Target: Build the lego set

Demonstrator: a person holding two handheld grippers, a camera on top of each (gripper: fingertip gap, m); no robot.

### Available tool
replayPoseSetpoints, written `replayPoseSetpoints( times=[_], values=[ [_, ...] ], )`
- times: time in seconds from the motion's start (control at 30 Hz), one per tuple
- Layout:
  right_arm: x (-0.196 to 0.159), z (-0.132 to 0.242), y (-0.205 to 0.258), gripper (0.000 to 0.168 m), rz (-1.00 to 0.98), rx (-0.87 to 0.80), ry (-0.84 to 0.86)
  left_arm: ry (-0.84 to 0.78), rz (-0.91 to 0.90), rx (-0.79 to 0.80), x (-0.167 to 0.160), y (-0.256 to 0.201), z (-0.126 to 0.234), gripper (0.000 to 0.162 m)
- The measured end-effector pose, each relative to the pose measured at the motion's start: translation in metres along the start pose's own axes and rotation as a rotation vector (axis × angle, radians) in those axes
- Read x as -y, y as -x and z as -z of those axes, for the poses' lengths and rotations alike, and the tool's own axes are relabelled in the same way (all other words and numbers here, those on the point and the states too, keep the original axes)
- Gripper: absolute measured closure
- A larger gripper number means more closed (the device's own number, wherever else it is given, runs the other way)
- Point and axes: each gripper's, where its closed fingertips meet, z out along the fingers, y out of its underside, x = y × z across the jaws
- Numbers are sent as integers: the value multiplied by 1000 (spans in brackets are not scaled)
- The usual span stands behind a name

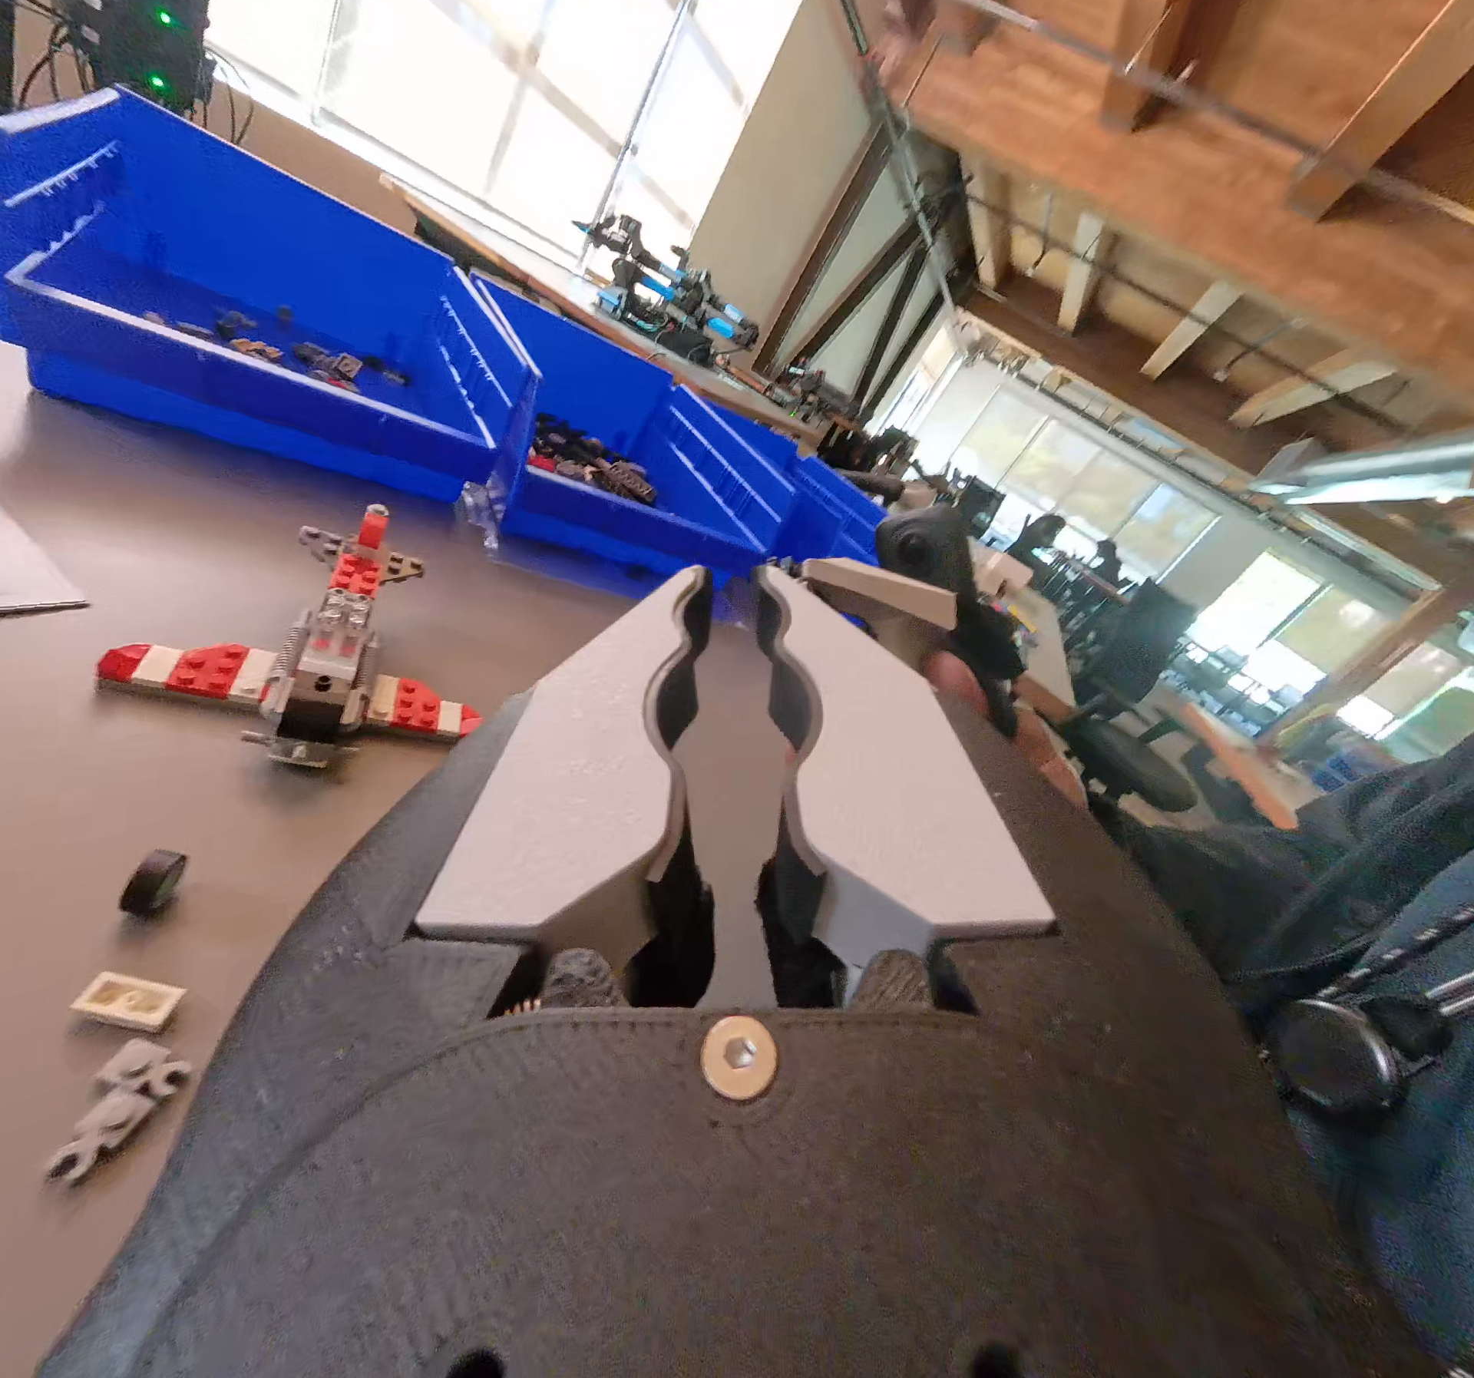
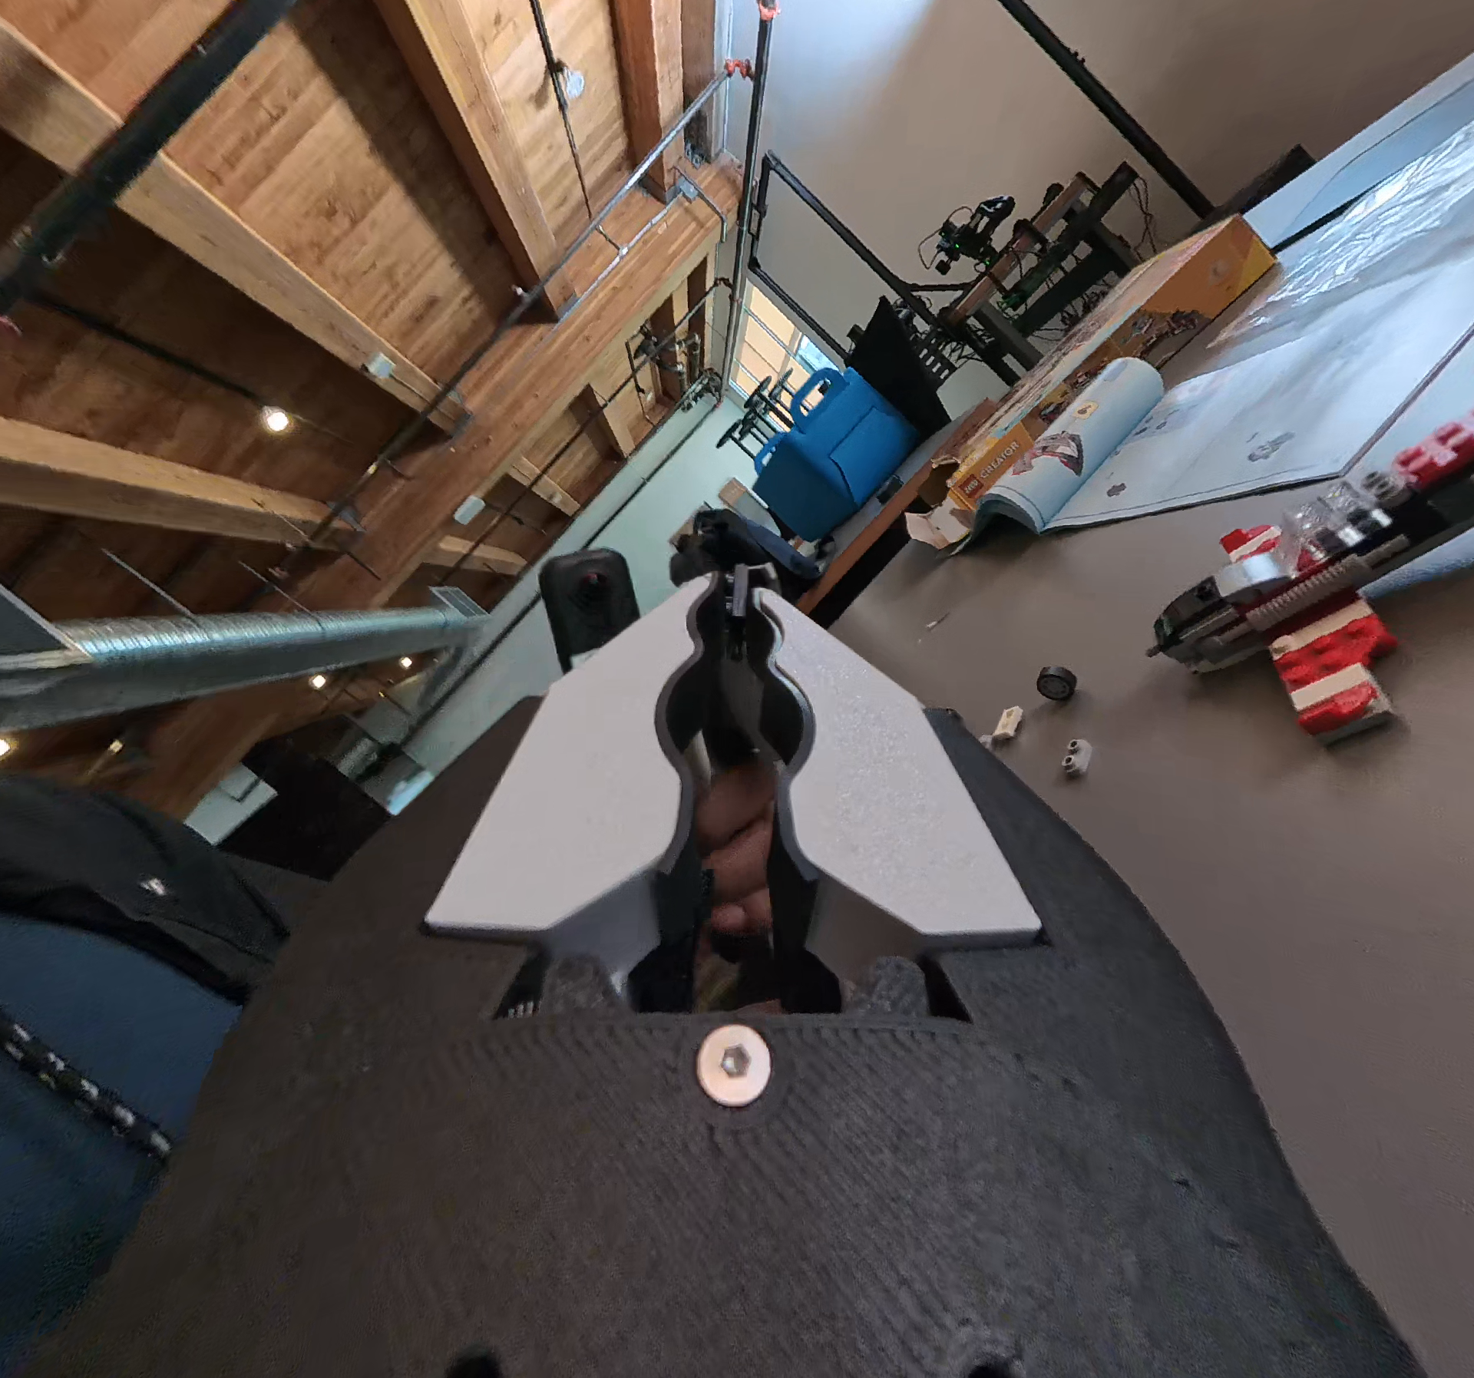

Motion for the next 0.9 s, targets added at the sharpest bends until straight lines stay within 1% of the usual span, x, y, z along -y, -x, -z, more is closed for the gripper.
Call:
replayPoseSetpoints(
  times=[0.07,0.1,0.27,0.3,0.37,0.4,0.57,0.77,0.9],
  values=[
    [-1,-1,1,164,68,-11,43,36,-20,21,-2,4,0,142],
    [-1,-1,0,164,102,-19,56,54,-33,26,-3,6,0,140],
    [1,0,-1,164,190,-43,83,113,-178,75,-6,10,2,140],
    [1,0,-2,164,195,-47,84,112,-193,80,-5,10,3,142],
    [0,0,-4,164,193,-53,84,93,-195,72,-3,9,4,160],
    [0,0,-4,164,189,-52,83,82,-185,66,-2,9,5,162],
    [-3,-1,-5,164,184,-52,86,63,-177,70,3,11,8,162],
    [-6,-2,-5,165,170,-46,88,56,-265,105,6,10,9,162],
    [-7,-2,-5,164,166,-44,87,83,-354,143,3,11,7,162]
  ],
)
